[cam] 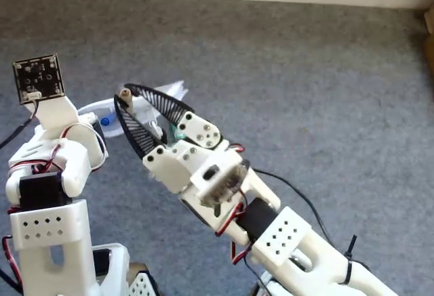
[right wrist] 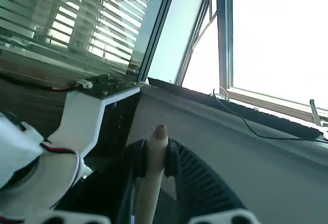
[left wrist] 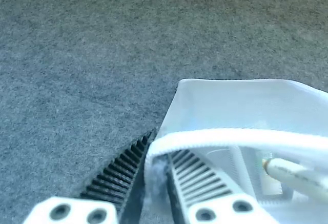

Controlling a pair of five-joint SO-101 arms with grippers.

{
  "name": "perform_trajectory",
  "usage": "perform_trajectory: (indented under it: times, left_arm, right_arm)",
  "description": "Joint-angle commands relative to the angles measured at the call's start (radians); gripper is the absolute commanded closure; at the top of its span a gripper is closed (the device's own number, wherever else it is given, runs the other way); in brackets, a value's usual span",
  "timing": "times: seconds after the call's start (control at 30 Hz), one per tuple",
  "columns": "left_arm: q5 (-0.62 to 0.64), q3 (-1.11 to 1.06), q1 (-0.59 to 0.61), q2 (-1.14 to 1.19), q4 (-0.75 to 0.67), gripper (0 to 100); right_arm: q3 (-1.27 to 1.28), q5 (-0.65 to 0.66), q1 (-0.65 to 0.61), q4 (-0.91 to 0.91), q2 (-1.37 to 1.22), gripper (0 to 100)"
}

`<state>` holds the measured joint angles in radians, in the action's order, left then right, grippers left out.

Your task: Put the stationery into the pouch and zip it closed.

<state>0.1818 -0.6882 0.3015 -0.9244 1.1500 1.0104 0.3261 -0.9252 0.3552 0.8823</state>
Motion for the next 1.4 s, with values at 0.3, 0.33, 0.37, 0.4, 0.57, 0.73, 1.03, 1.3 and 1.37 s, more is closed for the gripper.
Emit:
perform_trajectory:
  times: [0.3, 0.33, 0.37, 0.4, 0.57, 0.73, 1.03, 1.3, 1.37]
  left_arm:
    - [0.009, -0.008, 0.016, 0.018, -0.014, 99]
    - [0.009, -0.008, 0.016, 0.018, -0.014, 99]
    - [0.009, -0.008, 0.016, 0.018, -0.014, 99]
    - [0.009, -0.008, 0.016, 0.018, -0.014, 99]
    - [0.009, -0.008, 0.016, 0.018, -0.014, 99]
    - [0.009, -0.008, 0.018, 0.018, -0.014, 99]
    - [0.008, -0.008, 0.018, 0.018, -0.015, 99]
    - [0.008, -0.008, 0.018, 0.018, -0.015, 99]
    - [0.006, -0.008, 0.018, 0.018, -0.015, 99]
  right_arm:
    - [-0.012, 0.020, -0.008, -0.120, -0.008, 99.3]
    - [-0.012, 0.020, -0.008, -0.120, -0.008, 99.3]
    - [-0.012, 0.020, -0.008, -0.122, -0.008, 99.3]
    - [-0.012, 0.020, -0.007, -0.122, -0.008, 99.3]
    - [-0.012, 0.021, -0.005, -0.122, -0.008, 99.3]
    - [-0.018, 0.021, -0.005, -0.122, -0.008, 98.8]
    - [-0.038, 0.020, -0.004, -0.122, -0.008, 93.2]
    - [-0.038, 0.015, -0.004, -0.122, -0.007, 84.2]
    - [-0.036, 0.017, -0.004, -0.122, -0.007, 84.2]
